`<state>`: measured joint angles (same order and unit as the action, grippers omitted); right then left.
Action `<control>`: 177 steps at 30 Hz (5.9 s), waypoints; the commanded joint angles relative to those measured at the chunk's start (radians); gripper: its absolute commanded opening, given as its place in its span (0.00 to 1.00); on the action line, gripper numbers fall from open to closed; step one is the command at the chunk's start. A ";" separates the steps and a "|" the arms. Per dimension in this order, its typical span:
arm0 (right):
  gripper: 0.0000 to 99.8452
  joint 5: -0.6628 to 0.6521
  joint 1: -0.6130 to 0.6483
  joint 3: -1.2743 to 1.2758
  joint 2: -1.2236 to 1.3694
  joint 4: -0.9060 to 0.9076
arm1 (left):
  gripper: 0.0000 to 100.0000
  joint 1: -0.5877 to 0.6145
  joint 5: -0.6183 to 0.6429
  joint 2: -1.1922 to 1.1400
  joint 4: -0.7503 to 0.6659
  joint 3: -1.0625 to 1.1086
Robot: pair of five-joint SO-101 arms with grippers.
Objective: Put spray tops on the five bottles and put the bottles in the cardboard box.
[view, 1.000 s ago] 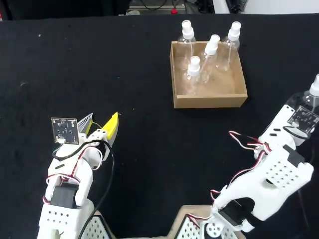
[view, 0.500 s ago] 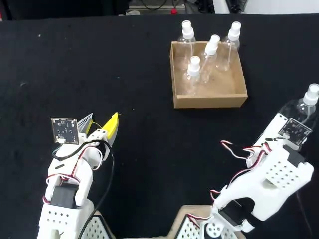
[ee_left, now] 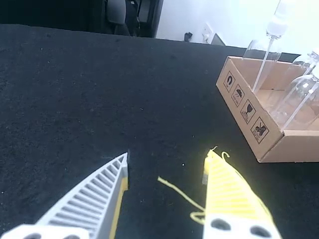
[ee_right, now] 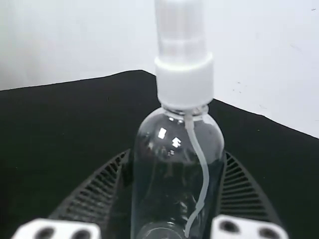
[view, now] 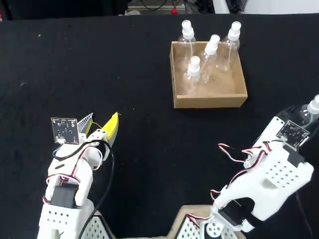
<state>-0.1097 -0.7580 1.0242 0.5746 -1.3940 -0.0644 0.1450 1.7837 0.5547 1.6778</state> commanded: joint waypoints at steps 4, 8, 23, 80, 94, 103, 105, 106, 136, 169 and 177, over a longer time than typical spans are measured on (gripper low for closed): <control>0.23 -0.011 -0.008 -0.010 -0.025 -0.012 | 0.24 0.002 -0.003 0.014 0.003 0.022; 0.33 -0.008 -0.003 -0.012 -0.030 -0.012 | 0.24 0.002 -0.003 0.014 0.003 0.022; 0.35 -0.009 0.048 0.022 -0.102 -0.034 | 0.24 0.002 -0.005 0.014 0.003 0.022; 0.34 -0.034 -0.026 0.495 -0.920 0.410 | 0.24 0.002 -0.005 0.014 0.003 0.022; 0.35 -0.064 -0.023 0.156 -1.198 1.390 | 0.24 0.002 -0.005 0.014 0.002 0.022; 0.34 -0.114 -0.023 0.464 -1.198 0.815 | 0.24 0.002 -0.005 0.014 0.003 0.022; 0.34 -0.109 -0.023 0.452 -1.196 0.816 | 0.24 0.002 -0.005 0.014 0.003 0.022; 0.34 -0.106 -0.023 0.443 -1.196 0.816 | 0.24 0.002 -0.005 0.014 0.003 0.022; 0.34 -0.023 -0.003 0.150 -0.587 0.483 | 0.24 0.002 -0.005 0.012 0.003 0.022; 0.34 -0.023 0.055 0.047 -0.464 0.463 | 0.24 0.002 -0.005 0.009 0.003 0.022; 0.34 -0.023 0.055 0.047 -0.463 0.466 | 0.24 0.002 -0.005 0.009 0.003 0.022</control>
<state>-0.1419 -0.7104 1.1239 0.1112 -0.9014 -0.0644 0.1435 1.7837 0.5547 1.6778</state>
